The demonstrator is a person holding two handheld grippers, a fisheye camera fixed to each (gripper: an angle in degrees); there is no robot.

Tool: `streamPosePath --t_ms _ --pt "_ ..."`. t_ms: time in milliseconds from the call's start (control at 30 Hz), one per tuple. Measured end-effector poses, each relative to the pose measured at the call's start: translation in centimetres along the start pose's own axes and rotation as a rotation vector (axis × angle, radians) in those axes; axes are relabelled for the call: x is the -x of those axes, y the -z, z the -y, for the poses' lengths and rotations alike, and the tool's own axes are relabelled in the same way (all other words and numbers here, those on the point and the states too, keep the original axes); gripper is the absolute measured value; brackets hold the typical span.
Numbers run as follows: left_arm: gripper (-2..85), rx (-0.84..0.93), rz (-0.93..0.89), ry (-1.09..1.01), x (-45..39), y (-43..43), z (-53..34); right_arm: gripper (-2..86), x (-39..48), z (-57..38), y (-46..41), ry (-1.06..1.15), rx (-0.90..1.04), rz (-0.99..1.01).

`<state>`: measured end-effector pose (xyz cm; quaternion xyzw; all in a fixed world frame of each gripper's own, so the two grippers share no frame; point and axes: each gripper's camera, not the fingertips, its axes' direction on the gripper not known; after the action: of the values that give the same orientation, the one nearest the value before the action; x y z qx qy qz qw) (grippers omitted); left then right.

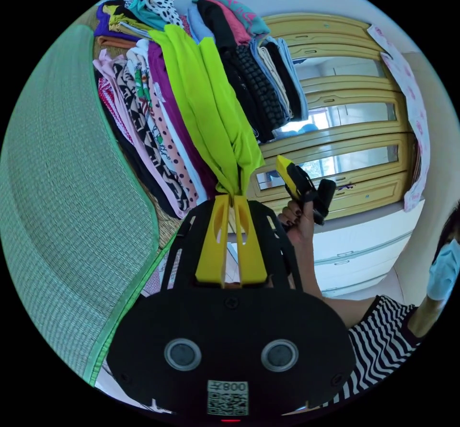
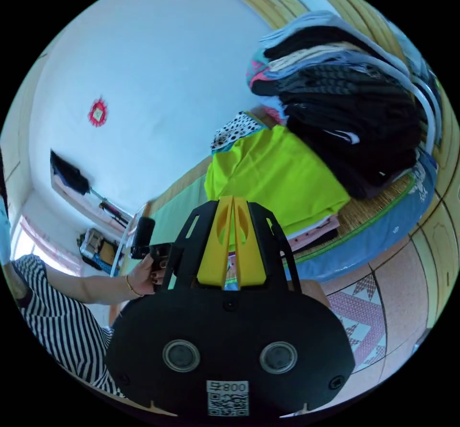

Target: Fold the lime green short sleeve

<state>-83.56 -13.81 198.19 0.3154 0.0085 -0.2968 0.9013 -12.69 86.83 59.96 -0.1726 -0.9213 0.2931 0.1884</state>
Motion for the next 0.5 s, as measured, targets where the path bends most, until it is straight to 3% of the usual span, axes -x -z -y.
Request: streamPosePath --t_ms 267,400,500 --pt "1.1 0.055 0.02 -0.005 -0.1 0.4 -2.1 0.0 9.7 0.6 -8.7 0.069 0.186 -0.114" --pt "0.6 0.042 0.005 -0.014 -0.2 2.5 -4.2 0.0 14.6 1.6 -8.7 0.083 0.135 -0.073" --pt "0.4 0.05 0.086 -0.044 -0.6 4.6 -6.2 0.0 20.2 2.1 -9.1 0.164 0.121 -0.149"
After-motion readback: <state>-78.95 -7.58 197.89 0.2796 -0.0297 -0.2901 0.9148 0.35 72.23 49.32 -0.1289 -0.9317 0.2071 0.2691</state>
